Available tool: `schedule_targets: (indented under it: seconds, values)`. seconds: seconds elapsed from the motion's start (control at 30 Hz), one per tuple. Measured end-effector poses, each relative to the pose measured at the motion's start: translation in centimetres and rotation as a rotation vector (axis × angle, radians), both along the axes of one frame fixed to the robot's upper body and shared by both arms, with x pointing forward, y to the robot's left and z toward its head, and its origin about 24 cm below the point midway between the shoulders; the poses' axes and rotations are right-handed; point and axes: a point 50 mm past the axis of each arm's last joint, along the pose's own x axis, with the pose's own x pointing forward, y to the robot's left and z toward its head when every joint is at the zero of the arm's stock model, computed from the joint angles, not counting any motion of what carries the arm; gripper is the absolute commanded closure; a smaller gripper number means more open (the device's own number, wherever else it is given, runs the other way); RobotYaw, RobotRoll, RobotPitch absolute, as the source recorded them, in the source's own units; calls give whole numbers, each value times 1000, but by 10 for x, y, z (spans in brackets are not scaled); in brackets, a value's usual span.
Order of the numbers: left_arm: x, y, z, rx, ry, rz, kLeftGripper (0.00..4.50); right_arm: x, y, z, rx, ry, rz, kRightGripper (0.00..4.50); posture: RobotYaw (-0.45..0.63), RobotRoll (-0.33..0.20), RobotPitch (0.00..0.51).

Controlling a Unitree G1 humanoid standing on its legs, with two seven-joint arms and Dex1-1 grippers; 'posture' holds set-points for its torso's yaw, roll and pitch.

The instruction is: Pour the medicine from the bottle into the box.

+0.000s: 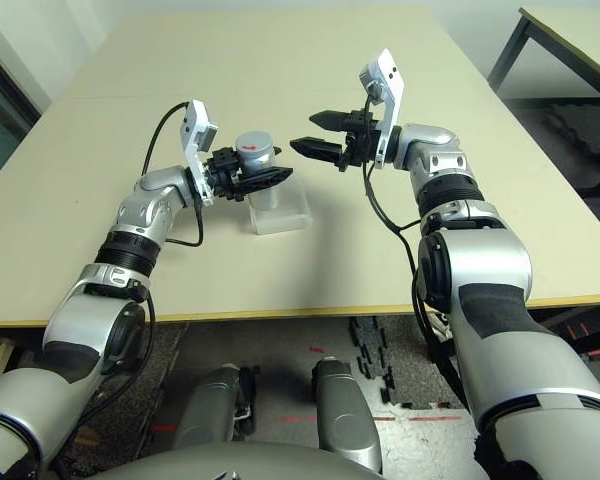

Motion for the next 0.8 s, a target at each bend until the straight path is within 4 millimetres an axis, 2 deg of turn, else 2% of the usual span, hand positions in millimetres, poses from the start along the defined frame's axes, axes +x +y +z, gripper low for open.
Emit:
schedule_targets:
  seconds: [0.23, 0.47, 0.8]
  values:
    - [0, 1, 0, 1, -2, 2, 1780, -6, 6, 3, 29, 17, 136, 0, -192, 0, 81]
    - [1, 0, 2, 0, -8, -1, 1780, -8, 29, 7, 50, -3, 242, 0, -192, 0, 81]
    - [1, 0, 0, 1, 1, 2, 1780, -9, 50, 12, 63, -19, 305, 0, -195, 0, 81]
